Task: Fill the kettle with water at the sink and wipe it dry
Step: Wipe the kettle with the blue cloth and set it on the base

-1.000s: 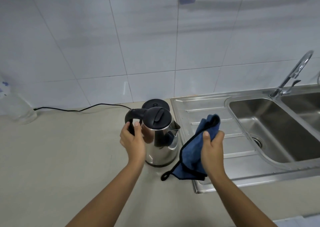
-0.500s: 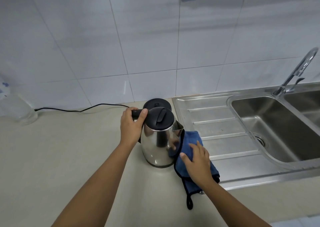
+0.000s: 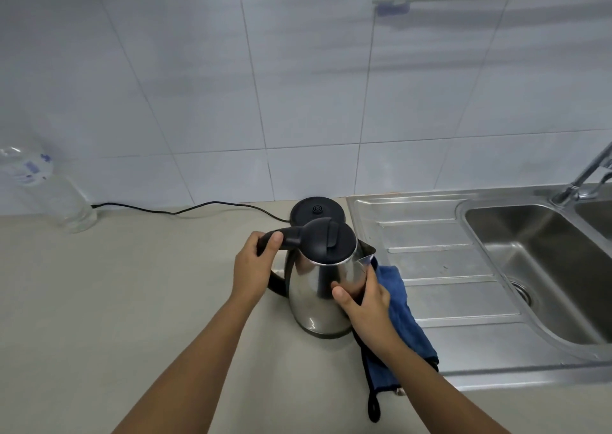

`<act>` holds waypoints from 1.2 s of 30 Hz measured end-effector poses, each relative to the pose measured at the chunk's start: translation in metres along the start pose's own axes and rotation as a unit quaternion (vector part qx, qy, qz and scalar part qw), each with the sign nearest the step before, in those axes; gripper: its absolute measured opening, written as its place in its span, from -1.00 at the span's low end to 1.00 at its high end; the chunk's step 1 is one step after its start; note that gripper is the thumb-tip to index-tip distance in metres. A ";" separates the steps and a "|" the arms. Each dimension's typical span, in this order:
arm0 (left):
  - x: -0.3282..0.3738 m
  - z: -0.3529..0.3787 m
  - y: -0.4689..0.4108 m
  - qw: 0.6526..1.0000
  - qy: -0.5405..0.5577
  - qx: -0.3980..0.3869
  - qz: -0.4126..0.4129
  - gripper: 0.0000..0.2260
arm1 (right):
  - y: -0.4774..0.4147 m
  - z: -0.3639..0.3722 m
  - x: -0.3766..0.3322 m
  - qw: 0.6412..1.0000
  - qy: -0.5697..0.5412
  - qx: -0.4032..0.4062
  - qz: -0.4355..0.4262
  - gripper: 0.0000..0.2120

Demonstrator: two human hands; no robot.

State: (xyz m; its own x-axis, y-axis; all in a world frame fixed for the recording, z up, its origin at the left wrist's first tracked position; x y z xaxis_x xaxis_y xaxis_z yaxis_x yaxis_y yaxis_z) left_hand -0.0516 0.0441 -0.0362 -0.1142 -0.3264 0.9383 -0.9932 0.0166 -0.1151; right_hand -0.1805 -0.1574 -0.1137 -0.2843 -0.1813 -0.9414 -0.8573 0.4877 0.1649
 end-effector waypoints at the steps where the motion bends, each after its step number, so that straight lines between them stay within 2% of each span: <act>1: -0.001 0.001 0.000 1.000 0.012 0.006 -0.005 -0.72 | 0.001 0.000 -0.003 1.000 0.002 0.004 0.003 0.18; 4: 0.002 0.000 0.002 0.999 0.030 0.042 -0.008 -0.74 | 0.000 -0.001 -0.008 1.000 -0.011 0.006 0.006 0.20; 8: 0.018 -0.005 -0.013 0.996 0.058 0.063 -0.005 -0.72 | -0.021 -0.003 -0.024 1.000 0.000 0.013 0.007 0.12; 11: 0.035 -0.010 -0.035 0.993 0.077 0.086 0.004 -0.69 | -0.042 -0.004 -0.050 1.000 -0.015 -0.009 -0.019 0.18; 12: 0.040 -0.009 -0.044 0.992 0.082 0.090 0.007 -0.67 | -0.051 -0.003 -0.057 0.999 -0.030 -0.015 -0.029 0.09; 15: 0.050 -0.006 -0.071 0.989 0.107 0.099 0.000 -0.60 | -0.079 -0.005 -0.093 0.995 -0.068 -0.035 -0.059 -0.44; 16: 0.052 -0.004 -0.081 0.988 0.114 0.101 -0.006 -0.58 | -0.089 -0.005 -0.107 0.993 -0.077 -0.049 -0.070 -0.47; 19: 0.060 0.006 -0.112 0.988 0.116 0.102 -0.013 -0.56 | -0.124 -0.005 -0.137 0.990 -0.074 -0.076 -0.096 -0.25; 26: 0.065 0.036 -0.184 0.992 0.086 0.088 0.010 -0.58 | -0.206 0.003 -0.141 0.988 -0.082 -0.077 -0.103 -0.15; 36: 0.015 0.064 -0.203 0.993 0.069 0.095 -0.017 -0.58 | -0.247 0.017 -0.096 0.990 -0.072 -0.084 -0.090 -0.35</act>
State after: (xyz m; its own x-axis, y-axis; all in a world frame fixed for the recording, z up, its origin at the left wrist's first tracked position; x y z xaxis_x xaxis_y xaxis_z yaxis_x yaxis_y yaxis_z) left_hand 0.1500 -0.0246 -0.0194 -0.0961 -0.1907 0.9769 -0.9759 -0.1752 -0.1302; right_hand 0.0657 -0.2463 -0.0694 -0.0661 -0.1226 -0.9903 -0.9515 0.3067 0.0256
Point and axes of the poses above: each hand's wrist, its own y-axis away from the middle knuckle, its own z-axis out of the palm, x = y × z, the point moved 8 cm from there along -y, towards the middle knuckle, and after that the axes turned 5 degrees about x, right-handed, at the moved point
